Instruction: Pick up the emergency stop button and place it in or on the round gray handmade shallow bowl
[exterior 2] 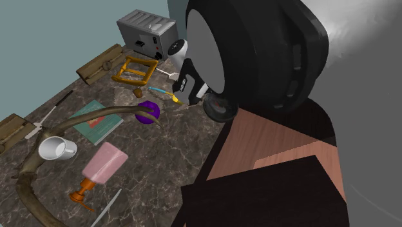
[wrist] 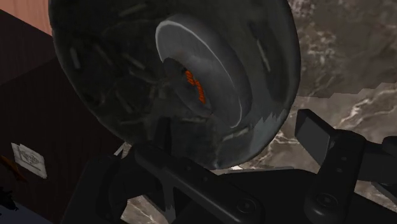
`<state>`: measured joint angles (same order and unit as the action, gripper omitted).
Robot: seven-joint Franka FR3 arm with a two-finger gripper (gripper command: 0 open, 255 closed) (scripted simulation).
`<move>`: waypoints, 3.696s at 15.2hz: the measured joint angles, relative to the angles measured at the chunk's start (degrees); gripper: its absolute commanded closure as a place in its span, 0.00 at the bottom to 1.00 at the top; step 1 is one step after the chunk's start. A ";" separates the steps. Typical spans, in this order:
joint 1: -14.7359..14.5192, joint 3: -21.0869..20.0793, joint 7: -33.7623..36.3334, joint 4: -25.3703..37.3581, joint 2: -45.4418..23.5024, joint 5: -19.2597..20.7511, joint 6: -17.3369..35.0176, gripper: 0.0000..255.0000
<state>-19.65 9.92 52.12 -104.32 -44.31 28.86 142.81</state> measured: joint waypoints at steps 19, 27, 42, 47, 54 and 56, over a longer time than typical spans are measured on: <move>0.38 0.35 0.20 1.01 -1.82 0.28 1.10 1.00; 0.37 -0.05 -1.27 -1.08 2.89 -0.19 -1.50 1.00; 0.37 -0.69 -4.77 -3.36 12.27 -1.49 -8.18 1.00; 0.33 -0.89 -5.99 -3.49 15.07 -2.00 -10.67 1.00; 0.22 -0.41 -5.72 -8.85 19.87 -1.01 -10.11 1.00; 0.18 -0.34 -5.09 -9.07 18.87 -0.73 -9.02 1.00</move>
<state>-19.47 9.58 47.02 -113.39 -25.44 28.13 133.79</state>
